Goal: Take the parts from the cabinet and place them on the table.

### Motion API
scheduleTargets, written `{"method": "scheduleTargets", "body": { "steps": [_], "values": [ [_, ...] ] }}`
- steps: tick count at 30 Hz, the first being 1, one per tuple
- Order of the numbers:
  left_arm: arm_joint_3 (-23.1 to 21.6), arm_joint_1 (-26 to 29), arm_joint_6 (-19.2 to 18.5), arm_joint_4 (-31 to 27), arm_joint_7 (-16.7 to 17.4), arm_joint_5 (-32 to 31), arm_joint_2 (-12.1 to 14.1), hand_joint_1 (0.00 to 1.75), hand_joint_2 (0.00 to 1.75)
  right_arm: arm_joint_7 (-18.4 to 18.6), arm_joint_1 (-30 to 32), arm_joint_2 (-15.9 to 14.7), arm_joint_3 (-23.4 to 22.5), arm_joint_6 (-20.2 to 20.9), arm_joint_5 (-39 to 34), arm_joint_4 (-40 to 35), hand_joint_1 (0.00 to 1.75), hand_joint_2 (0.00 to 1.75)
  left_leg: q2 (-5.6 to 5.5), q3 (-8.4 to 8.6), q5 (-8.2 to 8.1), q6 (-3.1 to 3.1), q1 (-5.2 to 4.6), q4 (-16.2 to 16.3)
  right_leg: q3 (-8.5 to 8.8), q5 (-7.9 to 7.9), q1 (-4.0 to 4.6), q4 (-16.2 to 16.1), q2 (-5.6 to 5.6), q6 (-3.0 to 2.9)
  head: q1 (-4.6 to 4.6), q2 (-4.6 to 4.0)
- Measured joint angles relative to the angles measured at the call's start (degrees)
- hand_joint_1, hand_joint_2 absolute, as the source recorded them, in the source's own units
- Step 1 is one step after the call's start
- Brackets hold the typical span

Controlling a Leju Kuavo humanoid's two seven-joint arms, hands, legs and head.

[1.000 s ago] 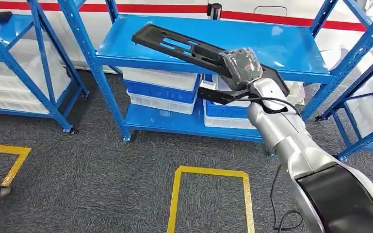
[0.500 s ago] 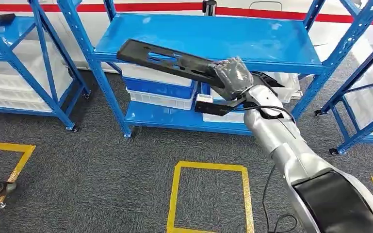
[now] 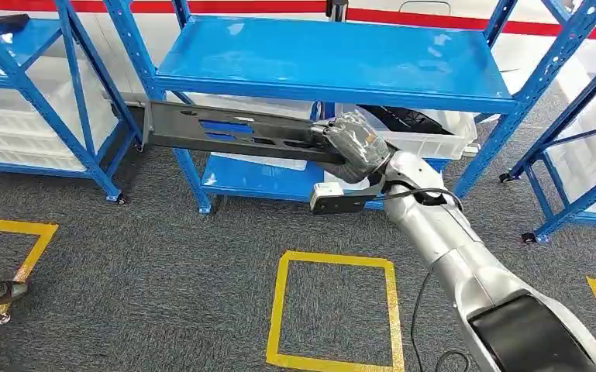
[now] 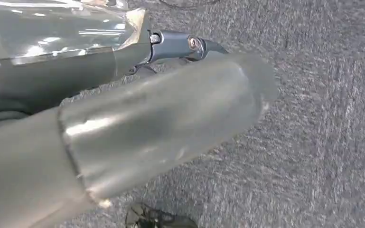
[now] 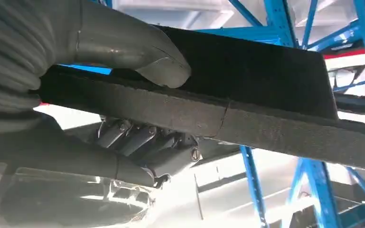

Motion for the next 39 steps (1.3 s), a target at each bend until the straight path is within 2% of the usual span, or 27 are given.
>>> {"method": "scheduleTargets", "body": {
  "steps": [1,3,4,5,7,9,10,11,14,15,16,18,19,20,21,22,24,25,27,29,30,31,33,34,35,37,39],
  "values": [
    [0.09,-0.02,0.00,-0.02,0.00,-0.13,0.02,0.00,0.00,0.00,-0.03,-0.31,0.13,0.00,-0.15,-0.42,1.68,1.75,0.04,-0.41,0.36,0.51,0.02,-0.02,-1.13,-2.12,-0.01,2.89,0.01,-0.35,0.11,0.00],
    [0.22,-0.02,0.00,0.00,0.00,-0.20,0.00,0.00,0.00,0.42,0.56,-1.18,0.39,0.00,-0.22,-1.34,1.68,1.75,0.06,-1.19,0.85,0.55,0.01,0.00,-4.92,-6.60,-0.42,12.56,0.01,-0.58,0.09,0.00],
    [0.24,-0.02,0.00,0.00,0.02,-0.24,0.00,0.00,0.00,0.74,1.04,-1.53,0.57,0.00,-0.17,-1.75,1.68,1.75,0.08,-1.60,1.14,0.48,0.03,0.03,-6.27,-7.94,-0.52,16.44,0.01,-0.31,0.20,0.00],
    [0.24,0.01,0.00,0.00,0.04,-0.29,0.00,0.00,0.00,0.87,1.46,-1.75,0.74,0.00,-0.15,-1.95,1.68,1.75,0.07,-1.92,1.39,0.33,0.07,0.05,-6.26,-8.05,-0.69,17.29,0.01,0.15,0.20,0.00],
    [0.26,0.02,-0.02,0.00,0.04,-0.29,-0.18,0.00,0.00,0.98,1.91,-2.10,0.92,0.00,-0.11,-2.52,1.68,1.75,-0.02,-2.50,1.84,-0.13,0.24,0.18,-1.82,-5.65,-1.13,10.55,-0.01,1.42,0.20,0.00],
    [0.26,0.00,-0.17,-0.02,0.04,-0.33,-0.20,0.00,0.00,1.18,1.85,-2.45,0.92,-0.09,-0.02,-3.19,1.68,1.75,-0.04,-3.02,2.01,-0.62,0.37,0.81,4.26,-2.97,-1.69,-0.24,-0.10,2.33,0.26,0.00],
    [0.28,-0.05,-0.22,-0.02,0.04,-0.37,-0.11,0.00,0.00,1.18,1.84,-2.54,0.94,-0.13,-0.02,-3.52,1.68,1.75,-0.04,-3.61,2.11,-1.17,-0.03,1.10,4.73,-3.08,-0.93,-0.82,0.28,1.80,0.33,0.00],
    [0.31,-0.04,-0.26,-0.02,0.02,-0.39,-0.11,0.00,0.00,1.18,1.91,-2.63,0.92,-0.15,0.02,-3.92,1.68,1.75,-0.02,-3.72,2.34,-1.47,-0.04,1.13,4.10,-2.71,-1.00,-0.86,0.43,1.18,0.11,0.00],
    [0.33,0.06,-0.37,-0.02,0.02,-0.75,-0.07,0.00,0.00,1.29,2.25,-3.04,1.00,-0.09,-0.29,-4.90,1.68,1.75,-0.10,-4.14,3.10,-2.32,0.30,0.96,3.57,-2.03,-1.26,-0.55,0.41,0.04,0.22,0.00],
    [0.33,0.06,-0.39,-0.02,0.02,-0.81,-0.07,0.00,0.00,1.20,2.26,-3.08,1.00,0.15,-0.74,-5.46,1.68,1.75,-0.11,-4.58,1.92,-2.58,0.53,1.70,3.47,-1.75,-1.48,-0.58,0.38,-0.41,0.22,0.00],
    [0.33,0.06,-0.46,0.00,0.02,-0.92,-0.07,0.00,0.00,0.92,2.31,-3.24,0.96,0.74,-1.31,-6.29,1.68,1.75,-0.10,-5.58,-0.67,-2.77,0.54,4.54,3.19,-1.51,-1.42,-0.58,0.35,-0.82,0.11,0.00],
    [0.33,0.04,-0.50,-0.02,0.02,-1.03,-0.04,0.00,0.00,0.30,2.62,-3.41,0.90,2.01,-2.08,-7.63,1.68,1.75,-0.12,-9.08,-5.67,-3.08,0.53,13.64,2.66,-1.10,-1.12,-0.56,0.31,-1.44,0.13,0.00],
    [0.35,0.06,-0.50,0.00,0.02,-1.03,0.00,0.00,0.00,-0.02,3.08,-3.54,0.92,2.43,-2.23,-8.20,1.68,1.75,-0.13,-10.58,-7.33,-3.12,0.53,17.70,2.40,-0.98,-0.89,-0.55,0.30,-1.61,0.18,0.00],
    [0.35,0.08,-0.52,0.00,0.04,-1.03,0.00,0.00,0.00,-0.31,3.71,-3.72,0.94,2.65,-2.30,-8.84,1.68,1.75,-0.12,-11.06,-7.75,-3.01,0.51,19.71,2.16,-0.79,-0.67,-0.55,0.30,-1.75,0.18,0.00],
    [0.37,0.08,-0.50,0.00,0.07,-1.03,-0.02,0.00,0.00,-0.39,4.22,-3.85,0.98,2.91,-2.36,-9.32,1.68,1.75,-0.12,-10.11,-6.94,-2.74,0.48,18.60,2.00,-0.61,-0.51,-0.54,0.30,-1.83,0.18,0.00],
    [0.37,0.07,-0.50,0.00,0.04,-1.03,0.00,0.00,0.00,-0.50,4.62,-4.05,1.05,3.32,-2.54,-9.93,1.68,1.75,-0.13,-7.94,-5.27,-2.34,0.39,15.26,1.93,-0.53,-0.33,-0.54,0.32,-1.72,0.18,0.00],
    [0.42,0.04,-0.48,-0.02,0.06,-1.03,0.02,0.00,0.00,-0.72,5.02,-4.50,1.20,4.48,-4.58,-11.56,1.68,1.75,-0.33,-1.47,-1.31,-0.89,-0.07,4.81,1.95,-0.39,-0.10,-0.54,0.38,-1.55,0.18,0.00],
    [0.52,-0.04,-0.39,-0.04,0.07,-1.01,0.29,0.00,0.00,-0.79,5.19,-4.79,1.31,4.85,-5.97,-12.57,1.68,1.75,-0.39,0.05,-2.07,-0.22,-0.34,2.34,1.76,-0.24,0.10,-0.53,0.36,-1.29,0.33,0.00],
    [0.79,-0.01,-0.33,-0.04,-0.07,-0.96,0.20,0.00,0.00,-0.90,5.35,-5.36,1.60,5.16,-8.16,-14.28,1.68,1.75,-0.41,-0.23,-1.83,-0.17,-0.72,1.80,1.40,0.12,0.01,-0.50,0.23,-0.69,0.20,0.00],
    [1.05,0.03,-0.28,-0.04,-0.09,-0.92,0.22,0.00,0.00,-0.94,5.95,-6.16,2.20,5.44,-10.57,-16.41,1.68,1.75,-0.40,-0.21,-1.19,0.28,-0.86,1.25,1.40,0.58,0.04,-0.88,0.18,0.01,0.22,0.00],
    [1.11,0.00,-0.28,-0.04,-0.09,-0.92,0.22,0.00,0.00,-0.96,6.24,-6.91,2.43,5.44,-11.82,-17.45,1.68,1.75,-0.13,0.07,-0.36,0.44,-0.03,0.17,0.82,0.02,0.17,-0.34,0.11,0.12,0.27,0.00],
    [1.16,-0.07,-0.28,-0.04,-0.11,-0.96,0.15,0.00,0.00,-1.03,6.37,-7.74,2.65,5.44,-13.34,-18.41,1.68,1.75,-0.16,0.00,0.02,0.63,-0.22,-0.17,-0.04,-1.37,0.12,1.24,0.13,0.13,0.26,0.00],
    [1.20,-0.08,-0.35,-0.04,-0.09,-1.09,0.11,0.00,0.00,-1.05,7.16,-9.37,3.41,5.44,-16.58,-20.89,1.68,1.75,-0.10,-0.62,0.38,0.91,-0.23,-0.17,-3.61,-5.75,-0.13,10.03,0.14,-0.13,0.29,0.00],
    [1.20,-0.04,-0.35,-0.04,-0.04,-1.27,0.09,0.00,0.00,-1.05,7.94,-10.17,3.76,5.44,-17.75,-21.91,1.68,1.75,-0.11,-0.90,0.53,0.90,-0.23,-0.16,-5.49,-7.50,-0.35,14.71,0.14,0.01,0.29,0.00],
    [1.20,-0.03,-0.37,-0.04,0.09,-1.33,0.09,0.00,0.00,-1.05,8.74,-10.96,4.26,5.40,-18.63,-22.96,1.68,1.75,-0.12,-1.15,0.72,0.85,-0.21,-0.14,-6.34,-8.14,-0.46,17.24,0.14,0.46,0.35,0.00],
    [1.20,0.01,-0.44,-0.02,0.09,-1.40,0.00,0.00,0.00,-1.05,9.88,-12.22,5.33,5.14,-18.97,-24.76,1.68,1.75,-0.15,-1.45,0.96,0.61,-0.18,-0.07,-4.36,-7.00,-0.80,14.60,0.11,1.44,0.33,0.00],
    [1.20,-0.02,-0.50,-0.02,0.11,-1.51,-0.09,0.00,0.00,-1.05,10.46,-13.31,6.27,4.61,-18.86,-26.54,1.68,1.75,-0.09,-1.73,1.05,0.28,-0.11,0.41,2.60,-3.02,-1.45,2.47,-0.04,2.81,0.33,0.00]
  ]
}}
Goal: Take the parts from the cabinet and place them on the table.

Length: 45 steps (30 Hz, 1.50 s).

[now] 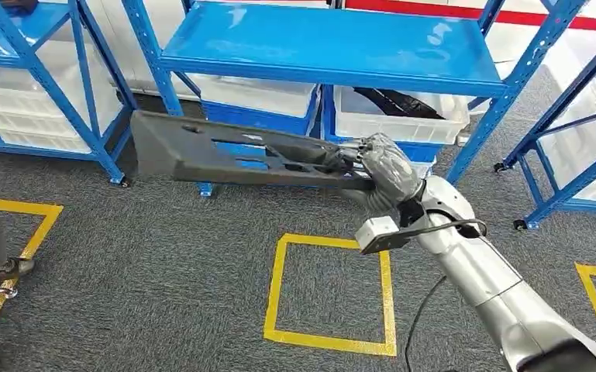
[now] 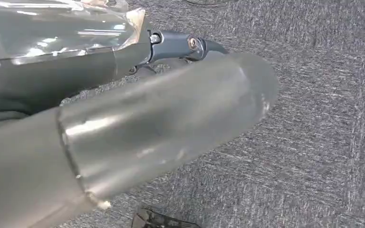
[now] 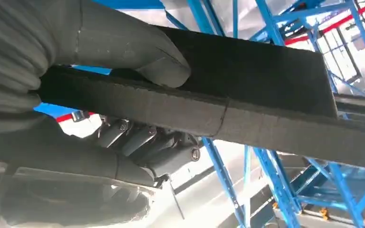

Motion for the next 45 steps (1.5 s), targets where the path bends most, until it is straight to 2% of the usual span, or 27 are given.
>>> {"method": "scheduleTargets", "body": {
  "steps": [1,2,5,6,8,10,11,12,13,16,17,20,21,22,25,27,28,31,32,33,35,37,38,40,42,43,45],
  "values": [
    [0.00,-0.02,-0.02,-0.02,0.00,-0.02,0.11,0.00,0.00,0.00,0.08,-0.37,0.33,-0.33,0.33,-0.66,1.68,1.75,0.08,-0.36,-0.07,-0.40,-0.21,0.37,1.34,-0.23,-0.28,-3.45,-0.11,-0.14,0.04,0.00],
    [0.02,-0.13,-0.02,-0.02,0.00,-0.02,0.11,0.00,0.00,-0.02,0.29,-0.50,0.78,-0.63,1.04,-1.33,1.68,1.75,0.07,-0.80,-0.05,-0.85,-0.48,0.70,1.71,0.33,0.39,-3.41,0.23,-0.86,-0.17,0.00],
    [0.09,-0.04,-0.02,-0.02,0.04,-0.02,0.13,0.00,0.00,0.00,1.43,-1.11,1.64,-0.96,2.38,-2.25,1.68,1.75,0.00,-0.97,0.62,-1.91,-0.27,0.46,1.12,0.84,0.59,-3.15,0.24,-1.90,-0.13,0.00],
    [0.18,-0.04,-0.02,-0.02,0.07,0.00,0.22,0.00,0.00,0.00,1.52,-1.09,1.70,-0.96,2.45,-2.40,1.68,1.75,-0.07,-1.35,0.38,-2.04,-0.01,0.73,1.14,1.26,-0.26,-3.51,0.20,-2.55,-0.11,0.00],
    [0.57,-0.04,-0.02,0.00,0.09,0.07,0.15,0.00,0.00,0.00,1.42,-0.94,1.68,-0.85,2.45,-2.62,1.68,1.75,-0.14,-3.13,-3.77,-2.67,0.13,5.35,0.76,1.70,-0.09,-3.47,0.16,-3.41,-0.44,0.00],
    [0.63,-0.05,-0.02,0.00,0.11,0.11,0.13,0.00,0.00,0.00,1.47,-0.79,1.77,-0.70,2.45,-2.60,1.68,1.75,-0.16,-7.25,-8.93,-3.23,0.19,15.57,0.18,2.01,0.16,-3.44,0.09,-3.86,-0.39,0.00],
    [0.68,-0.01,0.00,0.00,0.09,0.13,0.13,0.00,0.00,0.00,1.48,-0.78,1.92,-0.65,2.62,-2.60,1.68,1.75,-0.15,-8.37,-9.91,-3.32,0.20,18.51,-0.06,2.12,0.27,-3.43,0.08,-3.98,-0.39,0.00],
    [0.77,0.00,-0.02,0.00,0.09,0.15,0.13,0.00,0.00,-0.02,1.44,-0.78,2.12,-0.63,2.95,-2.60,1.68,1.75,-0.16,-8.27,-9.57,-3.34,0.22,19.02,-0.24,2.26,0.30,-3.42,0.07,-4.08,-0.35,0.00],
    [0.94,0.00,-0.02,0.00,0.09,0.20,0.13,0.00,0.00,0.00,1.40,-0.78,2.27,-0.66,3.17,-2.58,1.68,1.75,-0.15,-6.74,-8.12,-3.18,0.22,16.72,-0.34,2.39,0.33,-3.38,0.08,-3.93,-0.42,0.00],
    [1.09,-0.06,-0.02,-0.02,0.09,0.20,0.24,0.00,0.00,0.00,1.01,-0.78,2.56,-0.96,3.15,-2.58,1.68,1.75,-0.30,1.99,-2.77,-2.16,0.18,2.10,-0.32,2.69,0.37,-3.37,0.11,-3.72,-0.39,0.00],
    [1.18,-0.14,-0.02,0.00,0.09,0.20,0.28,0.00,0.00,0.00,0.76,-0.81,2.62,-1.27,3.15,-2.58,1.68,1.75,-0.31,2.48,-3.28,-2.04,-0.15,0.72,-0.65,2.83,1.04,-3.16,0.11,-3.46,-0.35,0.00],
    [1.49,-0.08,0.00,0.00,0.09,0.44,0.31,0.00,0.00,0.00,0.46,-0.63,3.21,-1.99,3.13,-2.40,1.68,1.75,-0.38,1.86,-2.80,-1.32,-0.54,0.95,-0.92,3.54,0.67,-3.66,0.07,-2.39,-0.33,0.00],
    [1.55,-0.08,0.04,0.00,0.04,0.50,0.28,0.00,0.00,0.00,0.34,-0.61,3.30,-2.23,3.13,-2.36,1.68,1.75,-0.31,1.94,-2.04,-0.59,-0.22,0.12,-1.08,3.56,1.13,-3.56,0.08,-2.01,-0.29,0.00],
    [1.60,-0.10,0.02,0.00,-0.02,0.50,0.17,0.00,0.00,0.00,0.13,-0.61,3.39,-2.56,3.10,-2.25,1.68,1.75,-0.13,1.89,-1.59,-0.31,-0.04,-0.20,-1.92,2.64,0.82,-2.62,0.07,-2.00,-0.31,0.00],
    [1.86,-0.12,0.07,-0.02,-0.07,0.48,0.24,0.00,0.00,0.00,-0.47,-0.57,3.91,-2.78,2.82,-1.96,1.68,1.75,-0.01,0.98,-0.97,0.45,-0.08,-0.22,-6.89,-3.63,0.76,9.54,0.08,-2.74,-0.20,0.00],
    [2.01,-0.12,0.09,-0.02,-0.07,0.48,0.24,0.00,0.00,0.00,-0.34,-0.59,4.28,-2.78,2.80,-1.55,1.68,1.75,-0.02,0.41,-0.55,0.39,-0.08,-0.17,-8.91,-5.48,0.70,15.44,0.08,-2.17,-0.11,0.00],
    [2.03,-0.05,0.09,0.00,-0.07,0.48,0.20,0.00,0.00,0.00,-0.33,-0.59,4.43,-2.78,2.80,-1.40,1.68,1.75,-0.04,0.24,-0.43,0.26,-0.07,-0.15,-7.79,-4.88,0.62,13.95,0.08,-1.73,-0.11,0.00],
    [2.10,-0.07,0.11,0.00,-0.07,0.48,0.09,0.00,0.00,0.00,-0.81,-0.52,4.46,-2.80,2.80,-1.24,1.68,1.75,-0.08,-0.06,-0.25,-0.19,0.00,0.35,1.39,0.15,0.11,-1.66,0.00,-0.39,-0.07,0.00],
    [2.18,-0.11,0.18,-0.02,-0.07,0.48,0.13,0.00,0.00,0.00,-1.16,-0.44,4.50,-2.80,2.78,-1.18,1.68,1.75,-0.09,-0.56,-0.32,-0.64,-0.57,0.88,2.18,-0.26,0.35,-3.42,0.08,-0.80,-0.07,0.00],
    [2.30,-0.17,0.24,-0.02,-0.09,0.48,0.15,0.00,0.00,0.00,-1.28,-0.33,4.55,-2.80,2.78,-1.18,1.68,1.75,-0.05,-0.81,-0.08,-0.98,-0.46,0.98,1.78,0.16,0.60,-3.36,0.24,-1.48,-0.31,0.00],
    [2.38,-0.06,0.33,0.00,-0.13,0.46,0.15,0.00,0.00,0.00,-1.25,-0.43,4.57,-2.80,2.80,-0.94,1.68,1.75,-0.11,-1.02,0.52,-1.61,-0.36,0.90,1.48,0.47,0.75,-2.92,0.24,-1.98,-0.20,0.00],
    [2.45,0.00,0.33,0.00,-0.26,0.39,0.31,0.00,0.00,0.00,-1.37,-0.37,4.61,-2.82,2.80,-0.78,1.68,1.75,-0.29,-1.57,-0.14,-2.25,0.02,1.39,1.14,1.20,-0.11,-3.13,0.14,-3.01,-0.20,0.00],
    [2.45,0.01,0.33,0.00,-0.35,0.17,0.31,0.00,0.00,0.00,-1.39,-0.28,4.59,-2.84,2.80,-0.76,1.68,1.75,-0.30,-2.32,-2.72,-2.71,0.01,3.43,0.80,1.56,-0.06,-3.12,0.05,-3.58,-0.46,0.00],
    [2.45,-0.03,0.31,0.00,-0.42,0.11,0.31,0.00,0.00,0.00,-1.37,-0.28,4.59,-2.86,2.80,-0.68,1.68,1.75,-0.30,-5.63,-8.66,-3.23,0.12,12.71,-0.01,2.12,0.13,-3.10,-0.10,-4.19,-0.55,0.00],
    [2.45,0.00,0.31,0.00,-0.42,0.11,0.35,0.00,0.00,0.00,-1.20,-0.28,4.61,-2.86,2.80,-0.52,1.68,1.75,-0.29,-7.58,-11.21,-3.34,0.12,19.21,-0.98,2.82,0.30,-3.06,-0.14,-4.14,-0.55,0.00],
    [2.45,-0.01,0.31,0.00,-0.42,0.11,0.37,0.00,0.00,0.00,-1.14,-0.28,4.61,-2.86,2.80,-0.46,1.68,1.75,-0.29,-6.55,-10.57,-3.24,0.12,18.34,-1.42,3.15,0.33,-3.05,-0.13,-4.04,-0.55,0.00],
    [2.45,-0.02,0.24,0.00,-0.42,0.11,0.42,0.00,0.00,0.00,-1.15,-0.28,4.59,-2.90,2.80,-0.43,1.68,1.75,-0.30,-0.77,-7.00,-2.84,0.12,9.85,-2.02,3.79,0.33,-3.05,-0.07,-3.80,-0.57,0.00]
  ]
}}
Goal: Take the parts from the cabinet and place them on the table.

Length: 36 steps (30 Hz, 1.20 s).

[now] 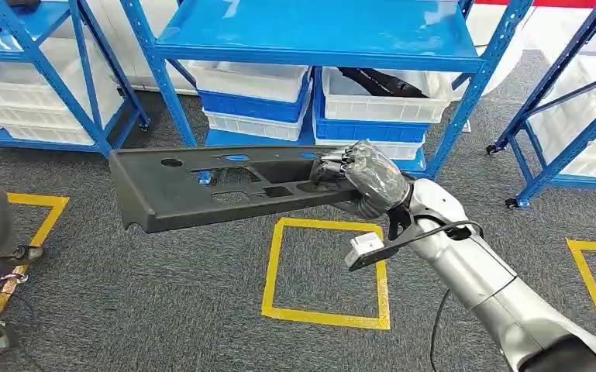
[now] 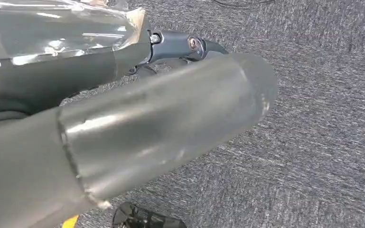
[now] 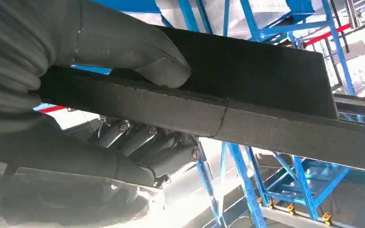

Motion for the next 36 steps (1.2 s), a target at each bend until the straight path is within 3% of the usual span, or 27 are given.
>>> {"method": "scheduleTargets", "body": {
  "steps": [1,2,3,6,7,8,9,10,12,13,14,16,18,20,21,22,23,24,25,26,27,29,30,32,33,34,36],
  "values": [
    [0.00,-0.06,-0.02,-0.02,-0.02,-0.02,0.07,0.00,0.00,0.00,-0.03,0.00,-0.04,-0.05,0.00,0.00,1.68,1.75,-0.03,3.76,1.71,0.31,0.00,-5.63,-0.13,0.33,0.00,0.00,0.03,0.17,-0.02,0.00],
    [0.00,-0.21,-0.09,-0.02,-0.02,-0.09,0.11,0.00,0.00,0.00,-0.07,0.00,-0.09,-0.11,0.00,0.00,1.68,1.75,-0.17,5.59,1.18,0.57,-0.06,-9.14,-0.26,0.53,0.17,0.04,0.03,0.46,0.00,0.00],
    [0.00,-0.26,-0.09,-0.02,-0.02,-0.09,0.13,0.00,0.00,0.00,-0.14,-0.11,-0.15,-0.28,0.11,0.00,1.68,1.75,-0.15,5.40,1.82,0.84,-0.39,-9.05,-0.44,0.84,0.50,0.08,-0.03,0.91,0.11,0.00],
    [0.00,-0.19,-0.11,-0.02,-0.02,-0.13,0.13,0.00,0.00,0.00,0.28,0.09,-0.13,-0.64,0.74,0.00,1.68,1.75,-0.15,4.73,2.76,2.08,-0.92,-8.91,-0.55,2.02,0.15,-0.42,-0.05,2.23,0.05,0.00],
    [0.02,-0.22,-0.09,0.00,-0.02,-0.13,0.02,0.00,0.00,0.00,0.38,-0.04,-0.17,-0.66,0.83,0.02,1.68,1.75,0.16,4.43,4.03,2.79,-0.26,-9.73,-1.14,1.61,0.60,-0.02,-0.09,2.51,0.15,0.00],
    [0.02,-0.28,-0.07,0.00,-0.02,-0.13,0.00,0.00,0.00,0.00,0.46,-0.09,-0.20,-0.66,0.87,0.04,1.68,1.75,0.27,3.67,4.70,3.11,-0.47,-9.77,-2.23,-0.43,0.49,1.30,0.01,2.07,0.13,0.00],
    [0.02,-0.33,-0.07,0.00,-0.02,-0.13,0.00,0.00,0.00,0.00,0.46,-0.09,-0.22,-0.66,0.96,0.04,1.68,1.75,0.34,2.87,5.28,3.77,-0.46,-9.74,-3.46,-3.45,0.50,4.39,0.02,1.39,0.33,0.00],
    [0.02,-0.34,-0.04,0.00,-0.02,-0.11,0.02,0.00,0.00,0.00,0.62,-0.09,-0.22,-0.66,0.96,0.07,1.68,1.75,0.36,2.03,5.90,3.80,-0.53,-9.74,-4.64,-6.50,0.48,8.86,0.01,0.97,0.31,0.00],
    [0.02,-0.33,0.02,0.00,-0.02,-0.11,0.02,0.00,0.00,0.00,1.00,-0.20,-0.22,-0.70,1.01,0.11,1.68,1.75,0.40,0.17,7.26,3.81,-0.61,-9.65,-6.41,-9.75,0.47,17.36,0.02,1.36,0.33,0.00],
    [0.04,-0.32,0.02,0.00,-0.02,-0.11,0.02,0.00,0.00,0.00,1.18,-0.24,-0.24,-0.70,0.98,0.15,1.68,1.75,0.40,-0.67,7.88,3.74,-0.63,-9.64,-5.86,-9.35,0.49,18.21,0.03,1.82,0.29,0.00],
    [0.02,-0.33,0.02,0.00,-0.02,-0.11,-0.02,0.00,0.00,0.00,1.23,-0.26,-0.24,-0.70,0.96,0.15,1.68,1.75,0.39,-1.42,8.44,3.63,-0.64,-9.62,-4.27,-8.10,0.52,16.95,0.02,2.37,0.35,0.00],
    [0.02,-0.33,0.06,0.00,0.00,-0.11,-0.07,0.00,0.00,0.00,1.18,-0.24,-0.46,-0.72,0.94,0.13,1.68,1.75,0.37,-2.92,9.69,3.22,-0.64,-9.49,2.49,-5.00,0.53,7.98,0.01,3.02,0.31,0.00],
    [0.04,-0.36,0.13,0.00,0.00,-0.11,-0.09,0.00,0.00,0.00,1.03,-0.17,-0.77,-0.79,0.96,0.11,1.68,1.75,0.27,-3.76,10.59,2.56,-0.99,-9.10,9.20,-7.00,1.02,-1.84,0.02,2.01,0.31,0.00],
    [0.04,-0.39,0.33,0.00,0.00,-0.11,-0.22,0.00,0.00,0.00,0.93,-0.20,-0.92,-0.90,0.96,0.11,1.68,1.75,0.36,-3.57,11.65,1.85,-0.59,-9.57,7.67,-6.48,1.66,-1.42,0.20,1.36,0.22,0.00],
    [0.04,-0.39,0.37,0.00,0.00,-0.11,-0.26,0.00,0.00,0.00,0.93,-0.24,-1.05,-0.94,1.01,0.11,1.68,1.75,0.37,-3.46,12.13,1.11,-0.47,-10.23,7.44,-6.41,1.89,-1.52,0.16,0.35,0.09,0.00],
    [0.07,-0.19,0.39,0.00,0.00,-0.11,-0.17,0.00,0.00,0.00,0.89,-0.28,-1.14,-0.98,1.03,0.15,1.68,1.75,0.18,-3.75,12.63,0.58,-0.57,-10.52,7.25,-5.12,0.85,-2.39,-0.01,-0.62,0.41,0.00],
    [0.11,-0.15,0.44,0.00,-0.02,-0.11,-0.11,0.00,0.00,0.00,0.79,-0.20,-1.11,-1.09,1.01,0.15,1.68,1.75,0.02,-4.46,10.26,0.42,-0.32,-9.59,6.95,-4.21,0.61,-2.52,-0.14,-1.02,0.44,0.00],
    [0.11,-0.11,0.44,0.00,-0.02,-0.07,-0.20,0.00,0.00,0.00,0.76,0.02,-1.09,-1.14,1.05,0.15,1.68,1.75,-0.02,-5.13,6.15,0.27,-0.18,-7.35,6.32,-3.38,0.55,-2.52,-0.10,-1.93,0.35,0.00],
    [0.20,-0.12,0.44,0.00,-0.02,0.04,-0.26,0.00,0.00,0.00,0.90,0.35,-1.03,-1.18,1.44,0.15,1.68,1.75,0.00,-5.82,1.59,-0.15,0.03,-3.23,5.42,-2.49,0.57,-2.46,-0.09,-1.90,0.24,0.00],
    [0.39,-0.16,0.44,0.00,-0.02,0.11,-0.24,0.00,0.00,0.00,0.89,0.48,-0.94,-1.23,1.64,0.22,1.68,1.75,-0.03,-6.37,-1.17,-0.57,0.17,0.76,4.64,-1.87,0.62,-2.39,-0.06,-1.87,0.33,0.00],
    [0.52,-0.18,0.44,0.00,-0.02,0.11,-0.24,0.00,0.00,0.00,0.91,0.77,-0.81,-1.29,1.86,0.35,1.68,1.75,-0.01,-6.80,-2.14,-0.90,0.26,4.76,3.72,-1.28,0.70,-2.20,-0.05,-1.74,0.18,0.00],
    [0.61,-0.18,0.41,0.00,-0.02,0.11,-0.20,0.00,0.00,0.00,0.97,1.01,-0.63,-1.36,1.99,0.53,1.68,1.75,-0.01,-6.67,-1.25,-1.04,0.40,7.10,2.88,-0.80,0.71,-1.95,-0.05,-1.63,0.26,0.00],
    [0.72,-0.18,0.41,0.00,-0.02,0.11,-0.17,0.00,0.00,0.00,1.06,1.18,-0.50,-1.42,2.16,0.68,1.68,1.75,0.00,-5.57,0.84,-1.13,0.48,7.20,1.97,-0.35,0.70,-1.62,-0.06,-1.37,0.22,0.00],
    [0.90,-0.18,0.41,0.00,-0.02,0.11,-0.18,0.00,0.00,0.00,1.19,1.42,-0.48,-1.55,2.49,0.92,1.68,1.75,-0.03,-0.21,4.39,-0.75,0.47,1.07,0.47,0.39,0.71,-0.99,-0.08,-0.93,0.22,0.00],
    [0.92,-0.19,0.41,-0.02,-0.02,0.13,-0.11,0.00,0.00,0.00,1.18,1.55,-0.50,-1.66,2.77,0.98,1.68,1.75,-0.11,3.27,4.23,-0.36,0.39,-3.56,0.16,0.65,0.74,-0.79,-0.08,-0.69,0.20,0.00],
    [0.94,-0.23,0.41,-0.06,-0.02,0.22,0.11,0.00,0.00,0.00,1.18,1.86,-0.59,-1.77,3.32,1.03,1.68,1.75,-0.18,6.85,1.67,0.29,0.11,-9.05,-0.20,1.08,1.07,-0.72,-0.11,-0.36,0.29,0.00],
    [1.09,-0.28,0.46,-0.04,0.00,0.26,0.15,0.00,0.00,0.00,1.20,2.78,-0.59,-1.84,4.37,1.25,1.68,1.75,-0.12,7.05,1.60,0.91,-0.34,-10.57,-0.26,2.13,0.77,-0.99,-0.33,0.43,0.31,0.00]
  ]
}}
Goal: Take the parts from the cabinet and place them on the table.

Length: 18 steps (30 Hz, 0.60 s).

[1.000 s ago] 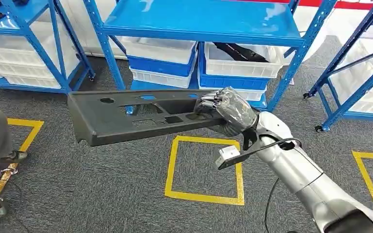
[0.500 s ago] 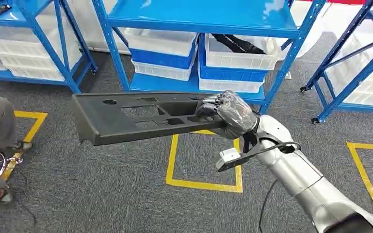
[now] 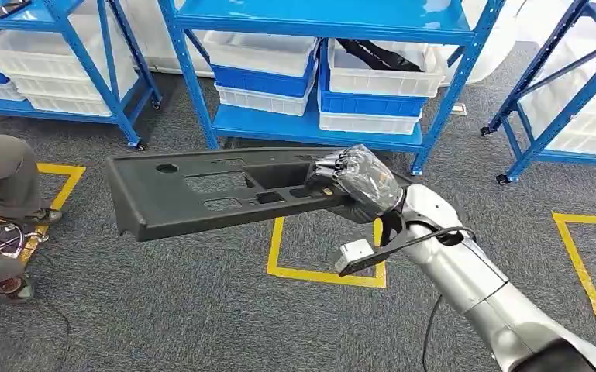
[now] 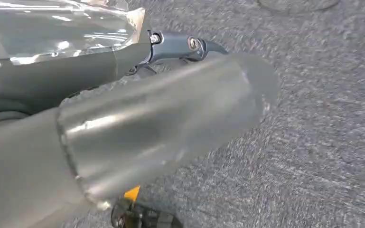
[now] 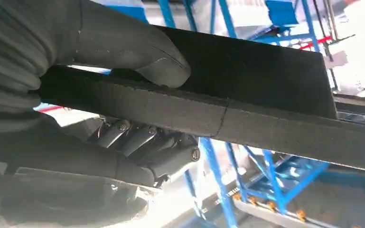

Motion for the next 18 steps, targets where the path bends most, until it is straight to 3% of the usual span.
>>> {"method": "scheduleTargets", "body": {
  "steps": [2,3,4,5,6,7,8,10,11,12,13,14,15,17,18],
  "values": [
    [0.31,-0.09,0.04,0.00,0.15,0.02,0.07,0.00,0.00,0.00,0.18,0.90,-0.04,0.00,0.59,0.20,1.68,1.75,0.18,-0.44,1.41,1.12,-0.33,-0.83,-0.28,1.28,0.08,-0.61,0.17,1.08,-0.04,0.00],
    [0.39,-0.25,0.07,0.00,0.20,0.15,-0.09,0.00,0.00,0.00,0.33,0.87,-0.09,0.00,0.70,0.39,1.68,1.75,0.94,-0.55,2.55,1.44,0.34,-1.58,-0.99,0.03,0.06,0.34,0.32,0.89,0.02,0.00],
    [0.41,-0.26,0.07,0.00,0.20,0.15,-0.04,0.00,0.00,0.00,0.27,0.94,-0.15,-0.02,0.72,0.48,1.68,1.75,0.71,-1.50,3.40,1.96,0.26,-2.10,-2.48,-2.93,0.44,2.45,0.43,0.36,0.20,0.00],
    [0.39,-0.36,0.07,-0.02,0.24,0.15,0.00,0.00,0.00,0.00,0.28,1.13,-0.22,-0.02,0.78,0.54,1.68,1.75,0.82,-2.28,4.30,2.38,0.33,-2.03,-3.82,-6.07,0.16,6.07,0.45,-0.07,0.57,0.00],
    [0.44,-0.36,0.09,-0.02,0.28,0.15,0.02,0.00,0.00,0.00,0.43,1.14,-0.22,-0.02,0.89,0.68,1.68,1.75,0.84,-3.09,4.96,2.40,0.31,-1.99,-4.81,-8.32,0.00,9.95,0.46,-0.14,0.63,0.00],
    [0.46,-0.33,0.07,-0.02,0.28,0.13,0.00,0.00,0.00,0.00,0.62,1.18,-0.26,-0.07,1.16,0.85,1.68,1.75,0.86,-4.18,5.78,2.29,0.30,-1.97,-5.88,-10.23,-0.25,15.11,0.47,0.23,0.57,0.00],
    [0.46,-0.33,0.07,-0.02,0.28,0.07,0.00,0.00,0.00,0.00,0.80,1.22,-0.37,-0.09,1.31,1.00,1.68,1.75,0.90,-5.03,6.43,2.16,0.32,-1.92,-5.98,-10.37,-0.48,17.55,0.45,0.90,0.61,0.00],
    [0.46,-0.33,0.07,-0.02,0.31,-0.13,-0.09,0.00,0.00,0.00,1.13,1.29,-0.53,-0.11,1.68,1.20,1.68,1.75,0.94,-6.66,7.59,1.65,0.59,-1.78,-3.33,-8.21,-1.18,15.95,0.44,2.60,0.59,0.00],
    [0.46,-0.34,0.07,-0.02,0.28,-0.22,-0.13,0.00,0.00,0.00,1.16,1.35,-0.76,-0.13,1.88,1.24,1.68,1.75,0.97,-7.88,8.24,1.18,0.86,-1.29,0.04,-6.31,-1.58,11.52,0.41,3.67,0.61,0.00],
    [0.46,-0.34,0.07,-0.02,0.30,-0.26,-0.13,0.00,0.00,0.00,1.14,1.38,-1.07,-0.15,2.03,1.25,1.68,1.75,0.98,-8.93,8.64,0.72,1.11,-0.52,3.59,-5.71,-1.95,6.58,0.36,4.14,0.63,0.00],
    [0.46,-0.34,0.09,-0.04,0.31,-0.26,0.00,0.00,0.00,0.00,1.05,1.46,-1.36,-0.17,2.10,1.25,1.68,1.75,0.99,-10.05,8.87,0.25,0.75,0.46,6.98,-7.60,-2.04,1.78,0.35,4.09,0.70,0.00],
    [0.46,-0.36,0.11,-0.02,0.29,-0.28,-0.09,0.00,0.00,0.00,1.05,1.79,-1.61,-0.19,2.31,1.22,1.68,1.75,0.99,-10.75,9.28,-0.24,0.85,0.85,7.51,-8.50,-0.93,0.29,0.85,3.15,0.75,0.00],
    [0.46,-0.35,0.13,-0.04,0.28,-0.33,-0.04,0.00,0.00,0.00,1.15,1.90,-1.92,-0.22,2.68,1.33,1.68,1.75,1.04,-11.00,9.89,-0.70,0.54,0.86,6.49,-8.30,-0.98,0.54,0.70,2.82,0.66,0.00],
    [0.50,-0.25,0.15,-0.02,0.28,-0.35,-0.02,0.00,0.00,0.00,1.66,2.27,-2.45,-0.13,3.45,1.57,1.68,1.75,1.01,-11.42,11.12,-0.90,0.79,0.57,5.60,-7.49,-1.31,1.12,0.65,1.57,0.46,0.00],
    [0.63,-0.14,0.15,0.00,0.28,-0.35,-0.02,0.00,0.00,0.00,1.82,2.34,-2.71,0.07,3.96,1.75,1.68,1.75,0.94,-11.87,10.38,-1.19,1.26,0.98,5.14,-6.80,-1.91,1.06,0.44,0.71,0.37,0.00]
  ]
}}
